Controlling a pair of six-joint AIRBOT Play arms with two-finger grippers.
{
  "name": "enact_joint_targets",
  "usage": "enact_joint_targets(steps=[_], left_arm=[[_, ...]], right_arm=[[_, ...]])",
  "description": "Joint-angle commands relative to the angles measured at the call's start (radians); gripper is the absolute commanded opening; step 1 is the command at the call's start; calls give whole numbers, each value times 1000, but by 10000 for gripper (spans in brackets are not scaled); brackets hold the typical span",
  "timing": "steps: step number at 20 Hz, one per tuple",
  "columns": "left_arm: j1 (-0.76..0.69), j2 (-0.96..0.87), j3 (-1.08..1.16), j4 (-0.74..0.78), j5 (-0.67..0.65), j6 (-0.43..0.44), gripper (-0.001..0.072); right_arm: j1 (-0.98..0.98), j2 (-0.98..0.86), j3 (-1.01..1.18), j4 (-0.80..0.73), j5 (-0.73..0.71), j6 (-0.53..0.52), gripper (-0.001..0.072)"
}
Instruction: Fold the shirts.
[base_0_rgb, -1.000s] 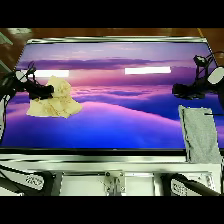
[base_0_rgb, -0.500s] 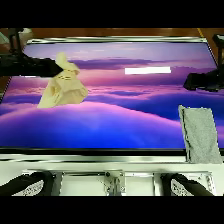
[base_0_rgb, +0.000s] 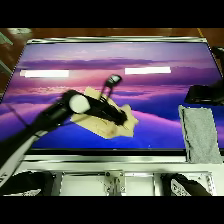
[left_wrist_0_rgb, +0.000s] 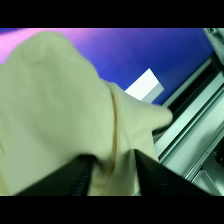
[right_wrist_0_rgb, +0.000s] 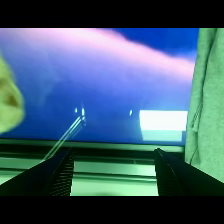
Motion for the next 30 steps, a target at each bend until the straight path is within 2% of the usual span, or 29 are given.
enact_joint_targets(steps=[1,3,6,9,12,14,16,19,26,27,28,29,30], left_arm=[[-138,-171,17,3,44,-49,705],[-74,-184,61,86,-103,-64,703],[142,-106,62,250,-315,-109,702],[392,26,-85,280,-383,-108,702],[629,163,-387,192,-306,-74,704],[763,181,-539,36,-236,-14,704],[831,162,-628,-109,-129,56,703],[819,95,-647,-167,-7,69,703],[774,-3,-644,-357,267,121,698],[764,-11,-636,-373,290,121,639],[753,-18,-629,-390,303,121,537],[735,-25,-621,-400,317,121,481],[718,-32,-614,-400,327,121,466]], right_arm=[[0,2,1,2,-3,0,617],[0,1,-1,-9,-26,1,617],[-1,1,-75,-129,-58,0,617],[-1,1,-253,-138,-74,0,617],[0,1,-460,43,-167,-17,617],[0,1,-557,166,-262,-35,617],[0,1,-618,224,-346,-53,617],[0,1,-654,223,-385,-52,617],[0,1,-654,234,-351,-45,619],[0,1,-654,234,-351,-33,620],[0,1,-654,235,-353,-23,620],[0,1,-658,235,-360,-14,620],[0,1,-672,235,-367,-5,620]])
